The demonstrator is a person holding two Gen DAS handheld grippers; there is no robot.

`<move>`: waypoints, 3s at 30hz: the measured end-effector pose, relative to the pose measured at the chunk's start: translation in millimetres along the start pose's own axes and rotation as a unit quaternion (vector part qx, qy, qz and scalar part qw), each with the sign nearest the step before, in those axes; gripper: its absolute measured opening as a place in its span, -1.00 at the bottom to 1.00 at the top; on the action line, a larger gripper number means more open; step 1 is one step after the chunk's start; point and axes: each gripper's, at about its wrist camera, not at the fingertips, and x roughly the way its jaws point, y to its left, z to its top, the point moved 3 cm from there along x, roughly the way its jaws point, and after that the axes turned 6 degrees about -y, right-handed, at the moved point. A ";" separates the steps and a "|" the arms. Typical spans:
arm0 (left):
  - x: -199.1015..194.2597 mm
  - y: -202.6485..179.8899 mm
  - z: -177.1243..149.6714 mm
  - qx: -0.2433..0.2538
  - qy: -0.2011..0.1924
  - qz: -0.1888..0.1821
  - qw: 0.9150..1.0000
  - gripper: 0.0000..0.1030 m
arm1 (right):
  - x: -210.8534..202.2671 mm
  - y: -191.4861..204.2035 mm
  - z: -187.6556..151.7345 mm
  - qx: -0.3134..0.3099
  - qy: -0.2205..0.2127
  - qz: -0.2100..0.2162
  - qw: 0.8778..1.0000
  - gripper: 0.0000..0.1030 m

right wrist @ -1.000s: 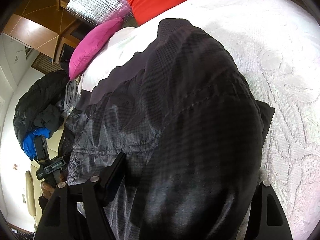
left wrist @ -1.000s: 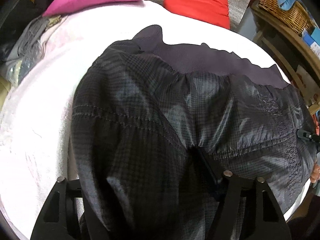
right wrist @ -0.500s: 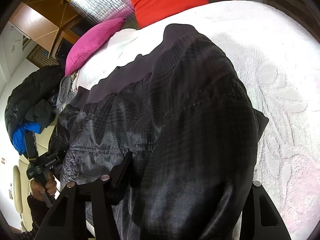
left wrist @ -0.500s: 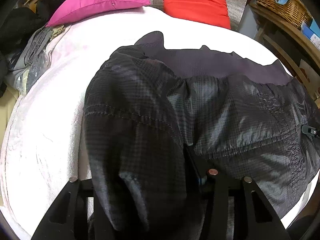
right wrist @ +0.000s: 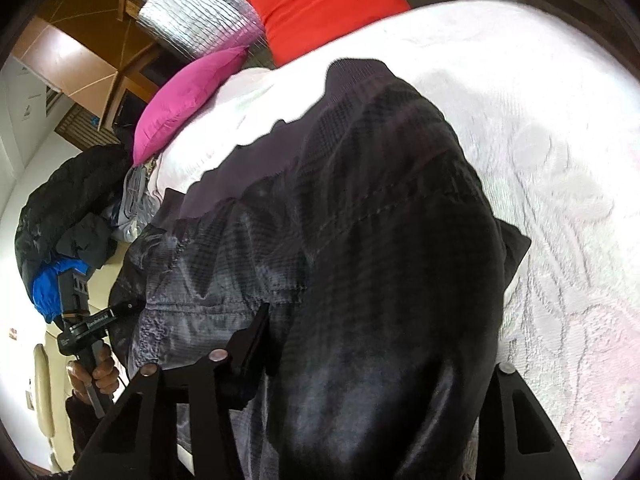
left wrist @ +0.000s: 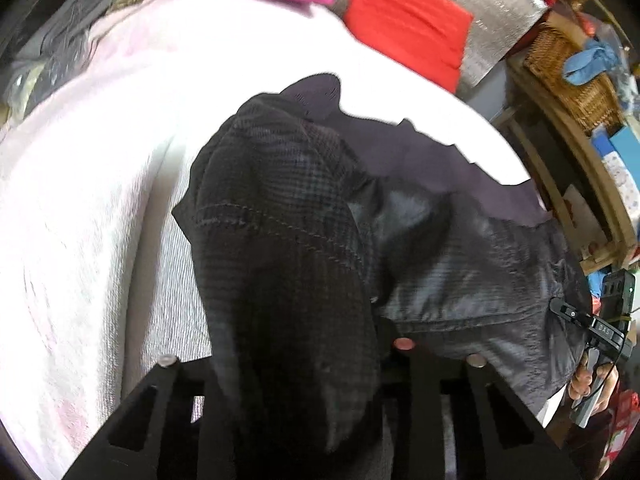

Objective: Fold large clothes

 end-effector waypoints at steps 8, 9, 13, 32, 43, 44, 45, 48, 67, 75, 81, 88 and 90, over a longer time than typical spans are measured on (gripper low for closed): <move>-33.3 -2.6 -2.1 0.008 -0.031 -0.024 0.999 -0.48 | -28.8 29.9 2.5 -0.047 -0.031 0.002 0.998 -0.21; -42.3 2.7 -6.2 0.007 -0.031 -0.027 0.999 -0.48 | -31.6 32.6 2.2 -0.051 -0.032 0.004 0.998 -0.21; -70.2 9.5 -15.8 0.001 -0.028 -0.039 0.999 -0.48 | -40.6 37.6 -2.4 -0.058 -0.026 0.008 0.998 -0.22; -69.8 53.8 -25.9 -0.042 0.008 0.046 0.998 0.12 | -26.0 -39.6 -4.9 0.117 0.025 -0.007 0.993 0.40; -172.3 13.6 -51.3 0.035 -0.176 0.124 0.976 0.27 | -117.3 6.8 -11.4 -0.009 -0.162 -0.113 0.980 0.40; -173.3 6.3 -56.5 0.047 -0.181 0.122 0.975 0.28 | -121.0 13.7 -15.1 -0.025 -0.168 -0.110 0.979 0.40; -174.9 -1.7 -64.0 0.064 -0.186 0.122 0.973 0.31 | -124.0 20.2 -20.7 -0.039 -0.171 -0.107 0.979 0.40; -170.9 -12.4 -79.6 0.087 -0.179 0.132 0.971 0.35 | -117.3 42.9 -37.6 -0.081 -0.163 -0.108 0.977 0.39; -132.4 86.0 -121.3 -0.230 -0.075 0.017 0.970 0.58 | -117.2 -78.1 -125.2 0.315 -0.124 0.057 0.939 0.62; -119.2 81.9 -121.9 -0.251 -0.086 0.000 0.964 0.57 | -96.7 -62.9 -99.9 0.268 -0.164 -0.005 0.949 0.05; -110.5 78.7 -120.4 -0.191 -0.077 0.083 0.975 0.48 | -93.2 -48.3 -100.8 0.197 -0.160 -0.099 0.962 -0.22; -121.5 76.8 -116.9 -0.191 -0.070 0.075 0.976 0.47 | -110.4 -52.7 -102.2 0.234 -0.160 -0.049 0.958 0.20; -140.7 72.6 -116.9 -0.173 -0.087 0.091 0.977 0.46 | -125.3 -49.3 -106.3 0.236 -0.170 -0.039 0.956 0.27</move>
